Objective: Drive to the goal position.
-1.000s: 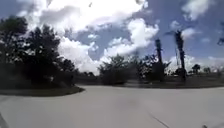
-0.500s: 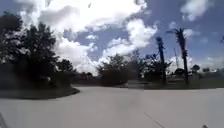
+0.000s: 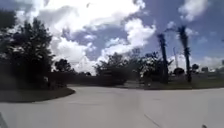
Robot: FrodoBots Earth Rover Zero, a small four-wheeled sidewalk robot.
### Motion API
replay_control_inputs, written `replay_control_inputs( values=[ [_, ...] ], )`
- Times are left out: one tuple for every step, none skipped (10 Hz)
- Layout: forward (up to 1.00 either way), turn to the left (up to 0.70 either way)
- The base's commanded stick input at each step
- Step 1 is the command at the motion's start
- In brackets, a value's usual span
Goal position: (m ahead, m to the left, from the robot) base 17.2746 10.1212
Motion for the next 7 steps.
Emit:
replay_control_inputs(
  values=[
    [1.0, 0.0],
    [1.0, 0.0],
    [1.0, 0.0],
    [1.0, 0.0],
    [1.0, 0.0],
    [1.0, 0.0],
    [1.0, 0.0]
  ],
)
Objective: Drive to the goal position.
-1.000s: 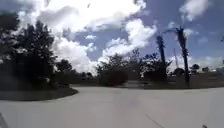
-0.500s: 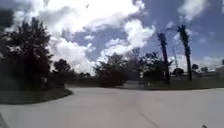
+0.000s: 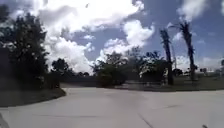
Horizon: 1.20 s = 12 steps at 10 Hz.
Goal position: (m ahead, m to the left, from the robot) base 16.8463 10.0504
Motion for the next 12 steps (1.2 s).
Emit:
replay_control_inputs(
  values=[
    [1.0, 0.4],
    [1.0, 0.4],
    [1.0, 0.4],
    [1.0, 0.4],
    [1.0, 0.4],
    [1.0, 0.4],
    [1.0, 0.4],
    [1.0, 0.4],
    [1.0, 0.4],
    [1.0, 0.4],
    [1.0, 0.0],
    [1.0, 0.0]
  ],
)
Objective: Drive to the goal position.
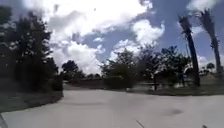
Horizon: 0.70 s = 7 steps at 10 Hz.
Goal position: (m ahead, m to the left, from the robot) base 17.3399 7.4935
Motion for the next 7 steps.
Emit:
replay_control_inputs(
  values=[
    [1.0, 0.0],
    [1.0, 0.0],
    [1.0, 0.0],
    [1.0, 0.0],
    [1.0, 0.0],
    [1.0, 0.0],
    [1.0, 0.0]
  ],
)
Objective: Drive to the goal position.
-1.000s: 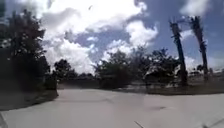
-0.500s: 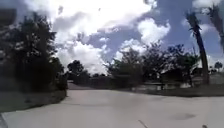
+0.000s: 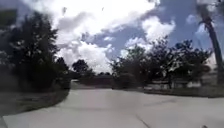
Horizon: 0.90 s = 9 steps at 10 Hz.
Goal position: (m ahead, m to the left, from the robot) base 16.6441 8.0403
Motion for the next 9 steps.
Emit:
replay_control_inputs(
  values=[
    [1.0, 0.0],
    [1.0, 0.0],
    [1.0, 0.0],
    [1.0, 0.28],
    [1.0, 0.34],
    [1.0, 0.39],
    [1.0, 0.4],
    [1.0, 0.4],
    [1.0, 0.4]
  ],
)
